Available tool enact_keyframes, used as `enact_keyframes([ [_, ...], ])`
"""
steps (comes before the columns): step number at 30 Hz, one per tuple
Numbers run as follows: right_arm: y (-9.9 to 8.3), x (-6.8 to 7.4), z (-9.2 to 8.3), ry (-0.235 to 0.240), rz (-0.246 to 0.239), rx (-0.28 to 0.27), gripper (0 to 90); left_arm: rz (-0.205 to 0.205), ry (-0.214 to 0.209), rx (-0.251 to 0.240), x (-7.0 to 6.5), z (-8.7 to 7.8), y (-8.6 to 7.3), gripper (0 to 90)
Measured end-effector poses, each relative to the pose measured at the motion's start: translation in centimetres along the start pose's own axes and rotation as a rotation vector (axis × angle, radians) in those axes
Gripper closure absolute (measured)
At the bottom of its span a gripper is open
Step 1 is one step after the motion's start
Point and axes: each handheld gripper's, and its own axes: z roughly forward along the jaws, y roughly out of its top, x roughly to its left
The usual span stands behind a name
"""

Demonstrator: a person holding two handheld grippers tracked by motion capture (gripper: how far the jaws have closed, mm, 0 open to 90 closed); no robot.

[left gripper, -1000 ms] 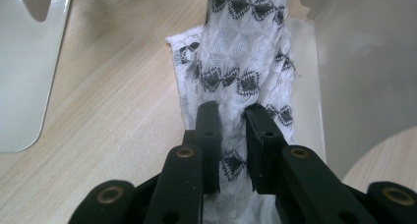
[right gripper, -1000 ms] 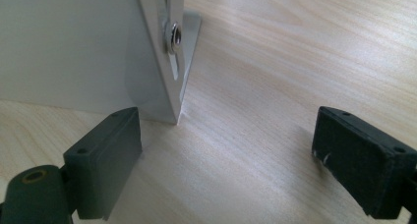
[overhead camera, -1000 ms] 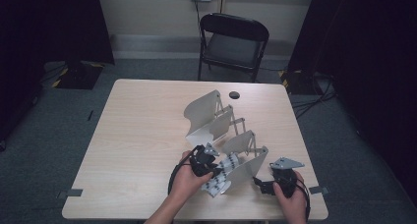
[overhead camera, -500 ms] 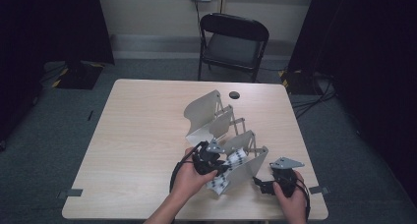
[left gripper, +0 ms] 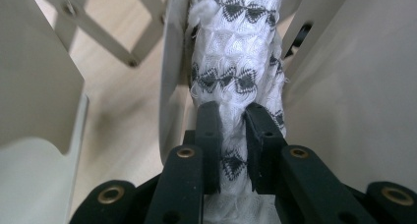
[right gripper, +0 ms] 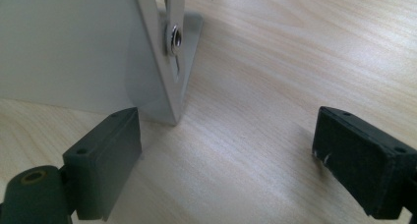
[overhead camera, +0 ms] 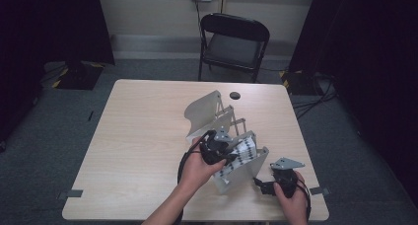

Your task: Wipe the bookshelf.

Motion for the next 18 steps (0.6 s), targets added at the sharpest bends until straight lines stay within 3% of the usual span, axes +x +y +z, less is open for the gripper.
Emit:
enact_keyframes([
  [11, 0.0, 0.0, 0.0, 0.003, -0.003, -0.002, 10.5, -0.026, 0.008, 0.102, 0.8, 2.9, -4.1, 77.8],
  [18, 0.0, 0.0, 0.1, 0.005, -0.005, -0.002, 10.5, -0.024, 0.011, 0.113, 0.5, 3.1, -4.6, 77.7],
])
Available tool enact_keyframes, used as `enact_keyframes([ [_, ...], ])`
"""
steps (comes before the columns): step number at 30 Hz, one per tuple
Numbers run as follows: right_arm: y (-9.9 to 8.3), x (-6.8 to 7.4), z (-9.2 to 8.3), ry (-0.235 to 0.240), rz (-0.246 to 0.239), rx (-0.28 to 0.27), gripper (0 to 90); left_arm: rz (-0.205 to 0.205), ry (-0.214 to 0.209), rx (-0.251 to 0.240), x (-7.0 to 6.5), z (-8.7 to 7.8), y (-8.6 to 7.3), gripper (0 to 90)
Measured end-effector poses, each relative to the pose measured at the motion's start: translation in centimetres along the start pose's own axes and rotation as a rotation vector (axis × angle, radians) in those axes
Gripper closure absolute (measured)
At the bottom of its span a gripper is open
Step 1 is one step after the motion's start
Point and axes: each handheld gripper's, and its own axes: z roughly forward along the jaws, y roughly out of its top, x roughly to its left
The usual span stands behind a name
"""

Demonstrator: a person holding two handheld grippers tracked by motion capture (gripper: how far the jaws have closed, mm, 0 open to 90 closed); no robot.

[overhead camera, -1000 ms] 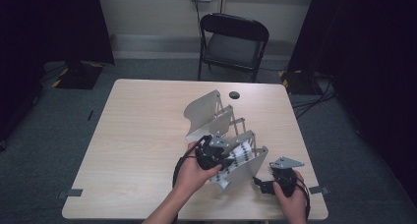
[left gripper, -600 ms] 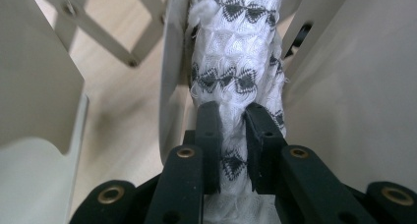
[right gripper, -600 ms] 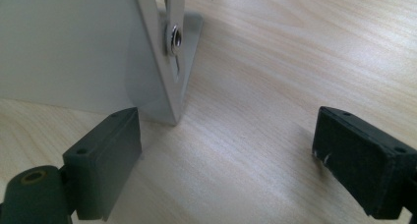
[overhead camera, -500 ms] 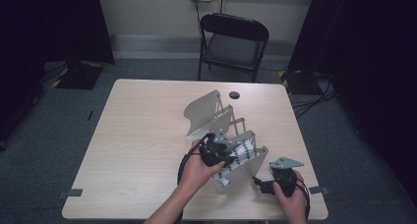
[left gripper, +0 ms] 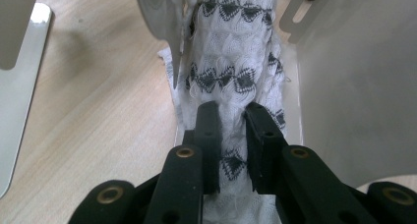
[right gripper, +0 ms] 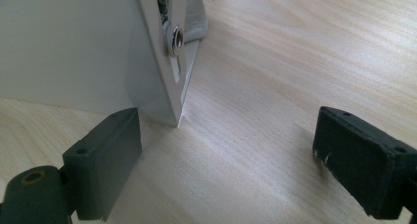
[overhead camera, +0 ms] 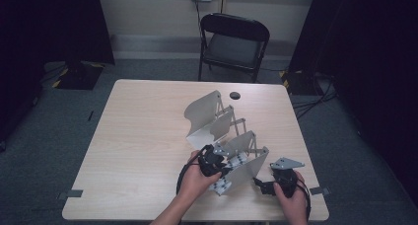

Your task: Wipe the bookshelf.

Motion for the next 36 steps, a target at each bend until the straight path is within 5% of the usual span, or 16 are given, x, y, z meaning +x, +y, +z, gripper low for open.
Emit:
enact_keyframes([
  [22, 0.0, 0.0, 0.0, 0.001, -0.001, 0.001, 10.5, -0.031, 0.002, 0.009, 1.9, -2.5, -3.3, 77.2],
  [36, 0.0, 0.0, 0.0, 0.003, -0.002, 0.0, 10.5, -0.06, 0.067, 0.016, 3.9, -4.2, -4.7, 76.9],
])
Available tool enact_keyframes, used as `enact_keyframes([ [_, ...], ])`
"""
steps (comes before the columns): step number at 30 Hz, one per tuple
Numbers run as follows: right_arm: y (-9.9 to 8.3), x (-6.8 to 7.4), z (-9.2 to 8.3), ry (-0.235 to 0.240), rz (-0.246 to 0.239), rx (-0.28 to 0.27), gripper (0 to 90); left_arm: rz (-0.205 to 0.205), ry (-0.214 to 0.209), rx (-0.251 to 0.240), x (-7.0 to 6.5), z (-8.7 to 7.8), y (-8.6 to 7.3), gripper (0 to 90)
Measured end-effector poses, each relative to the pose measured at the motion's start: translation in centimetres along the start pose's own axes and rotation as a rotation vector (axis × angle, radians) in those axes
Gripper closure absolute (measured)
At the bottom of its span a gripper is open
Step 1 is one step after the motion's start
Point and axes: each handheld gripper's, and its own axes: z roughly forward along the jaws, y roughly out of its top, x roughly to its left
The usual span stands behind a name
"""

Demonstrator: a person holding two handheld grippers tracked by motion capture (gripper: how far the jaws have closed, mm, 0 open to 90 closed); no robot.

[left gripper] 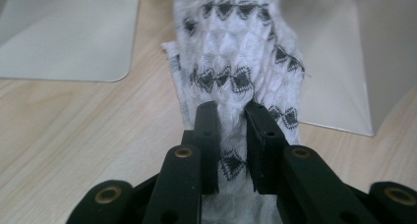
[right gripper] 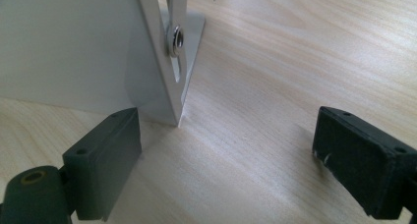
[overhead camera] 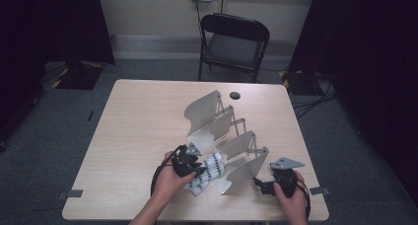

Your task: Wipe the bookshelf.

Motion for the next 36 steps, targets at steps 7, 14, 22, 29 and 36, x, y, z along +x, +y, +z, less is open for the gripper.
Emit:
enact_keyframes([
  [7, 0.0, 0.0, 0.0, 0.0, 0.0, 0.0, 10.5, -0.029, 0.01, -0.001, 1.0, 0.1, -0.1, 76.4],
  [14, 0.0, 0.0, 0.0, 0.001, 0.0, 0.0, 10.5, -0.017, 0.012, -0.018, 0.7, 1.2, 1.0, 73.9],
  [22, 0.0, 0.0, 0.0, 0.002, -0.001, 0.0, 10.5, -0.013, 0.024, -0.027, 0.7, 1.7, 1.7, 68.7],
  [29, 0.0, 0.0, 0.0, 0.003, -0.002, 0.0, 10.5, -0.004, 0.045, -0.079, 0.5, -0.1, 1.6, 49.9],
  [36, 0.0, 0.0, 0.0, 0.002, -0.003, -0.001, 10.4, -0.029, 0.019, -0.063, 0.2, -0.5, 0.3, 46.7],
])
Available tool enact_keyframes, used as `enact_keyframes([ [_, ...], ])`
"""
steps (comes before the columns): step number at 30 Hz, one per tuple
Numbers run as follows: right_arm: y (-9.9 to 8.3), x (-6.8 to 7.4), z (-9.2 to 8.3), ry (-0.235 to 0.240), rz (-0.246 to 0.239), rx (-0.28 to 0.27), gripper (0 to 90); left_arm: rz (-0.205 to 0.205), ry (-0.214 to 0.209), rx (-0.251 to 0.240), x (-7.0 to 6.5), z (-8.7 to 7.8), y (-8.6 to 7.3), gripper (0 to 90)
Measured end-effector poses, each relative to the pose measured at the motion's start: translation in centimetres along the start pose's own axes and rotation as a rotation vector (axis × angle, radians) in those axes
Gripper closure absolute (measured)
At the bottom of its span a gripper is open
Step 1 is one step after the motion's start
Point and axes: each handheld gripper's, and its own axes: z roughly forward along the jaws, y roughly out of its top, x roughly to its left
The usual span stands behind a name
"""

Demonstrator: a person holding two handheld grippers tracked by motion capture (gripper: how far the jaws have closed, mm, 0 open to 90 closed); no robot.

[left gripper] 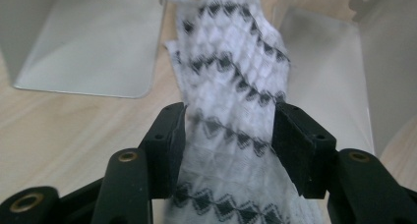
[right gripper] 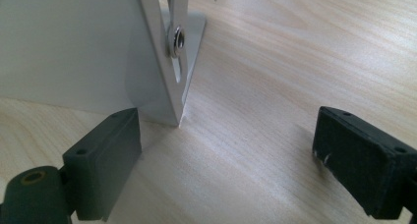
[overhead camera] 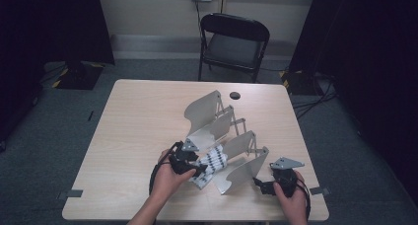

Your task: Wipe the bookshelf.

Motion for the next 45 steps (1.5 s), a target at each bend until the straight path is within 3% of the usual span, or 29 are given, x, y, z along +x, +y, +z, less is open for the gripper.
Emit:
enact_keyframes([
  [4, 0.0, 0.0, 0.0, 0.0, 0.0, 0.0, 10.4, 0.034, 0.034, 0.024, -0.1, 0.4, -0.2, 45.6],
  [7, 0.0, 0.0, 0.0, 0.0, 0.0, 0.0, 10.5, 0.012, 0.047, 0.028, 0.4, 0.4, -0.3, 45.8],
  [9, 0.0, 0.0, 0.0, 0.001, 0.001, 0.002, 10.4, -0.031, 0.045, 0.021, 0.9, 0.3, -0.5, 47.1],
  [11, 0.0, 0.0, 0.0, 0.001, 0.001, 0.002, 10.4, -0.031, 0.052, 0.016, 1.1, 0.3, -0.4, 46.9],
  [17, 0.0, 0.0, 0.0, 0.001, 0.0, 0.0, 10.5, -0.026, 0.02, -0.008, 0.6, 0.7, 0.4, 48.3],
  [22, 0.0, 0.0, 0.0, 0.001, 0.0, 0.001, 10.4, 0.009, 0.018, 0.02, 0.1, 1.9, 0.3, 49.6],
  [23, 0.0, 0.0, 0.0, 0.001, 0.0, 0.001, 10.4, 0.007, 0.028, 0.036, 0.0, 2.3, 0.1, 59.2],
  [27, 0.0, 0.0, 0.0, 0.001, -0.001, 0.002, 10.5, -0.004, 0.024, 0.048, 0.2, 2.3, 0.4, 73.9],
  [28, 0.0, 0.0, 0.0, 0.001, 0.0, 0.002, 10.5, 0.006, 0.02, 0.071, 0.1, 2.3, 0.8, 75.8],
  [31, 0.0, 0.0, 0.0, -0.001, 0.0, 0.002, 10.5, 0.013, 0.017, 0.07, 0.0, 2.3, 1.3, 77.9],
  [38, 0.0, 0.0, 0.0, -0.001, 0.0, 0.002, 10.5, 0.03, -0.03, -0.021, -0.1, -0.6, 4.3, 78.7],
  [41, 0.0, 0.0, 0.0, -0.002, 0.0, 0.001, 10.5, 0.062, -0.031, -0.08, -0.4, -2.2, 6.5, 78.7],
  [42, 0.0, 0.0, 0.0, -0.001, 0.0, 0.002, 10.5, 0.081, -0.032, -0.11, -0.8, -2.9, 8.0, 78.7],
  [43, 0.0, 0.0, 0.0, -0.001, 0.0, 0.002, 10.5, 0.081, -0.032, -0.11, -0.8, -2.9, 8.0, 78.7],
  [45, 0.0, 0.0, 0.0, 0.0, 0.0, 0.002, 10.5, 0.108, -0.037, -0.132, -1.5, -3.4, 9.4, 78.6],
])
